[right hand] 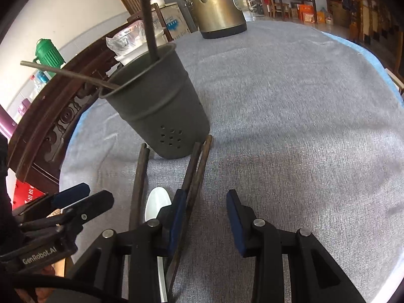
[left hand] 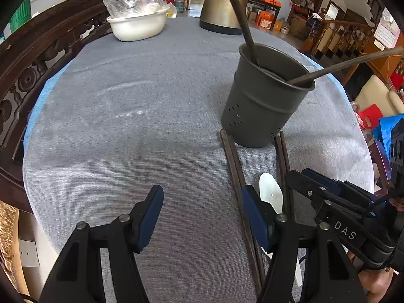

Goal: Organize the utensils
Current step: 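Lower both tools toward the remaining chopsticks beside the cup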

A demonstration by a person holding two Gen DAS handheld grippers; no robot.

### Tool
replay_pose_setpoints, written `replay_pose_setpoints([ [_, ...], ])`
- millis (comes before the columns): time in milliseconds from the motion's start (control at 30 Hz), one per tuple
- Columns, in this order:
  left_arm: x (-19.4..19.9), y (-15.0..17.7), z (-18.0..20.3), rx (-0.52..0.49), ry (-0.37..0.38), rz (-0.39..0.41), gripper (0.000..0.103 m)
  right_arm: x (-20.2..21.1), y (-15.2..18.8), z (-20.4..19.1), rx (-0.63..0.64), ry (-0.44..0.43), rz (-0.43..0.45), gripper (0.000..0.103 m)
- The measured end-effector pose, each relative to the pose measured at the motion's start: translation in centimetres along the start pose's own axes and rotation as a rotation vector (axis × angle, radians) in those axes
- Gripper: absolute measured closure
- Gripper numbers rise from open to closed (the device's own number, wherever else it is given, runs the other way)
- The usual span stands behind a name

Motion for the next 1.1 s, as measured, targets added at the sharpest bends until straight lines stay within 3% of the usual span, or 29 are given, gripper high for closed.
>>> replay_pose_setpoints([
  [500, -2.3, 0.2, 0.4, 0.024, 0.015, -0.072, 0.037, 0.3, -0.1, -0.2, 0.039, 0.029, 0.006, 0.066],
  [733, -2.5, 0.1, 0.7, 0.019, 0.020, -0.069, 0.037, 0.6, 0.0, 1.2, 0.014, 0.058, 0.008, 0.066],
  [1100, -2.1, 0.6, 0.0, 0.013, 0.025, -0.072, 0.037, 0.2, -0.2, 0.2, 0.056, 0.073, 0.011, 0.066],
])
Point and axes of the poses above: each gripper's, at about its wrist camera, not at the fingertips, and x roughly against the way its jaws point, z to its right, y to its underside, the point moved 10 cm from there along -x, roughly the way its jaws point, and after that the axes turned 4 degrees about -z, right-handed, at the moved point
